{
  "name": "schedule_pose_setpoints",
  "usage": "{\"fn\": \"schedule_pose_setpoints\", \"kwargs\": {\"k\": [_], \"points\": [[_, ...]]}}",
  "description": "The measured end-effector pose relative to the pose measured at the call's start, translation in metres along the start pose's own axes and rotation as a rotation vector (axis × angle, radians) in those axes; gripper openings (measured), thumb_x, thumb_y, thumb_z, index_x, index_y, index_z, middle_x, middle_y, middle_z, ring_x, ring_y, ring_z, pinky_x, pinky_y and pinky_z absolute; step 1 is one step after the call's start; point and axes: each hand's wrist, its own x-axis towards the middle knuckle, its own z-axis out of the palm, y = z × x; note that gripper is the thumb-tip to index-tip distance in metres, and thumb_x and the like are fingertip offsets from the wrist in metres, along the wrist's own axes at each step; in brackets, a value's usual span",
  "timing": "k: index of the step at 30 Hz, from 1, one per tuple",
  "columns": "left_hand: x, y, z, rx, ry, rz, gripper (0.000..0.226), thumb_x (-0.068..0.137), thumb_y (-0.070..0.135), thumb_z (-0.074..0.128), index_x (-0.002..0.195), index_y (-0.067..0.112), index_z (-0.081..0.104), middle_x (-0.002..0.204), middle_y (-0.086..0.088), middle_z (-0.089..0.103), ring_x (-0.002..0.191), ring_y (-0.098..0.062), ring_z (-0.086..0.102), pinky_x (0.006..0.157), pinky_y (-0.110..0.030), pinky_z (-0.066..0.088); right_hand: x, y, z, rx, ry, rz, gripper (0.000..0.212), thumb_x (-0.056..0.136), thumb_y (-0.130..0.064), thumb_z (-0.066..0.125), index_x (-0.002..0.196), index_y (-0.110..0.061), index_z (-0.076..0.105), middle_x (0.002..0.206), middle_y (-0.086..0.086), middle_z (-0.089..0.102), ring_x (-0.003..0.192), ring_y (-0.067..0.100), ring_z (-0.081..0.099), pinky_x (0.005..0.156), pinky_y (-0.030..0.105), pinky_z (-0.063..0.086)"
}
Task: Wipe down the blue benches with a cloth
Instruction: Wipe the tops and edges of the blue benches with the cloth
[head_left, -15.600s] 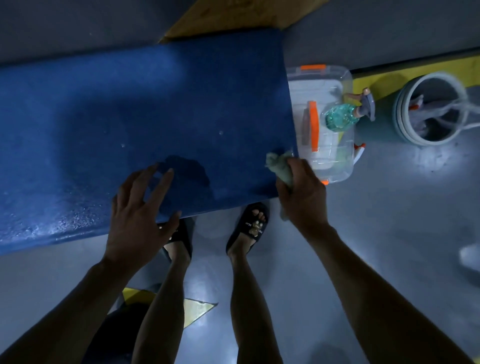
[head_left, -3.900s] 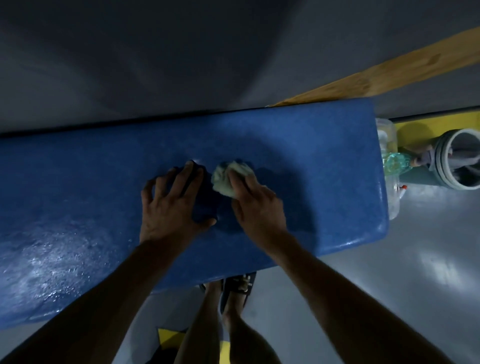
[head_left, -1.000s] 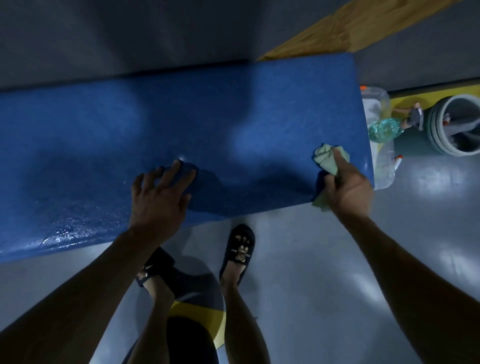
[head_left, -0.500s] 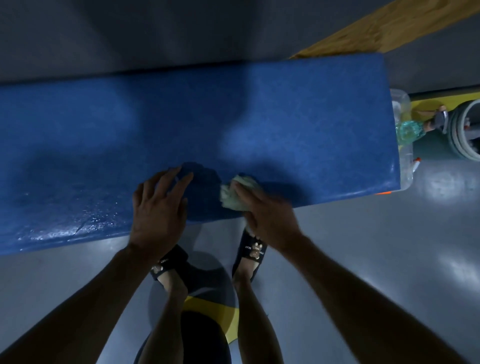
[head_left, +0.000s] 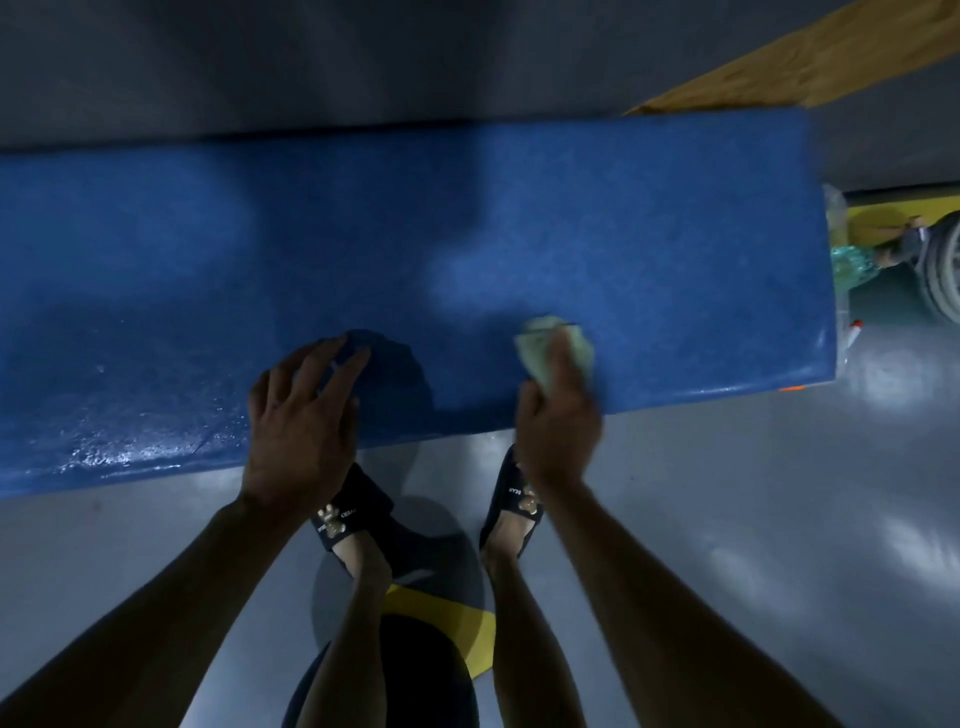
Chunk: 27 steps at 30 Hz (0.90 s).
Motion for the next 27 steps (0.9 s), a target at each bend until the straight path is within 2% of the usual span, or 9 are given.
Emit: {"fn": "schedule_pose_setpoints", "kwargs": {"k": [2,6,7,11,16,18,22,24,27], "points": [[-0.001,-0.005,-0.001,0.005,-0.001,-0.002,0.053,0.092,0.032,0.04,0.144,0.024,0.043,0.15,-0.003,0.039,0.135,-0.033,0.034,0.105,-0.054,0.03,-0.012,-0.015,0.007,-0.04,-0.145,-0.227,0.06,0.085,-0.021,0.05,0.145,-0.017,0.045,0.14,0.008,0.055,0.117,0.028,0.06,0.088,0.04,0.054],[-0.001,-0.017,-0.006,0.012,-0.017,-0.014,0.054,0.091,0.034,0.043,0.144,0.023,0.042,0.151,-0.004,0.038,0.136,-0.033,0.032,0.105,-0.055,0.03,0.023,0.007,-0.026,-0.292,-0.242,-0.585,0.061,0.077,-0.025,0.049,0.137,-0.019,0.055,0.123,0.012,0.066,0.084,0.035,0.066,0.072,0.037,0.054],[-0.002,-0.02,-0.008,0.012,-0.024,-0.017,0.056,0.09,0.035,0.045,0.144,0.023,0.043,0.151,-0.004,0.038,0.137,-0.033,0.031,0.106,-0.056,0.03,0.035,0.019,-0.038,-0.33,-0.224,-0.557,0.06,0.078,-0.025,0.05,0.138,-0.022,0.055,0.119,0.014,0.068,0.083,0.036,0.066,0.073,0.038,0.054],[-0.005,-0.032,-0.016,0.007,-0.068,-0.033,0.063,0.084,0.036,0.048,0.145,0.019,0.042,0.153,-0.007,0.035,0.139,-0.036,0.027,0.107,-0.059,0.029,0.063,0.053,-0.072,-0.247,-0.071,-0.135,0.059,0.086,-0.024,0.052,0.145,-0.026,0.045,0.124,0.017,0.064,0.103,0.041,0.062,0.085,0.042,0.05],[-0.006,-0.045,-0.02,0.043,-0.096,-0.011,0.067,0.079,0.031,0.049,0.144,0.018,0.045,0.153,-0.008,0.038,0.137,-0.037,0.031,0.105,-0.061,0.03,0.012,0.001,-0.014,-0.145,0.057,0.189,0.063,0.09,-0.021,0.054,0.149,-0.031,0.035,0.114,0.016,0.068,0.092,0.037,0.065,0.075,0.035,0.049],[-0.003,-0.048,-0.022,0.053,-0.083,-0.003,0.066,0.077,0.029,0.049,0.142,0.019,0.048,0.15,-0.006,0.042,0.134,-0.037,0.036,0.105,-0.059,0.031,-0.021,-0.031,0.015,-0.103,0.014,0.133,0.064,0.089,-0.018,0.055,0.15,-0.028,0.036,0.117,0.013,0.068,0.093,0.036,0.066,0.076,0.035,0.05],[0.004,-0.054,-0.026,0.079,-0.069,0.007,0.061,0.077,0.027,0.047,0.138,0.026,0.053,0.147,0.0,0.046,0.127,-0.035,0.042,0.104,-0.052,0.031,-0.072,-0.084,0.055,-0.028,-0.266,-0.248,0.062,0.092,-0.021,0.055,0.15,-0.021,0.033,0.148,0.005,0.047,0.118,0.028,0.06,0.089,0.04,0.055],[0.007,-0.058,-0.026,0.093,-0.075,0.022,0.061,0.078,0.027,0.045,0.138,0.029,0.053,0.148,0.003,0.046,0.126,-0.033,0.043,0.105,-0.052,0.03,-0.075,-0.093,0.059,-0.059,-0.374,-0.371,0.063,0.093,-0.025,0.053,0.151,-0.023,0.029,0.148,0.005,0.046,0.114,0.027,0.063,0.086,0.039,0.058],[0.008,-0.064,-0.027,0.071,-0.05,0.04,0.061,0.075,0.023,0.047,0.135,0.031,0.055,0.145,0.006,0.049,0.121,-0.032,0.047,0.103,-0.052,0.032,-0.057,-0.075,0.04,-0.126,-0.502,-0.475,0.065,0.09,-0.028,0.052,0.151,-0.027,0.029,0.14,0.008,0.055,0.092,0.033,0.069,0.074,0.041,0.059]]}}
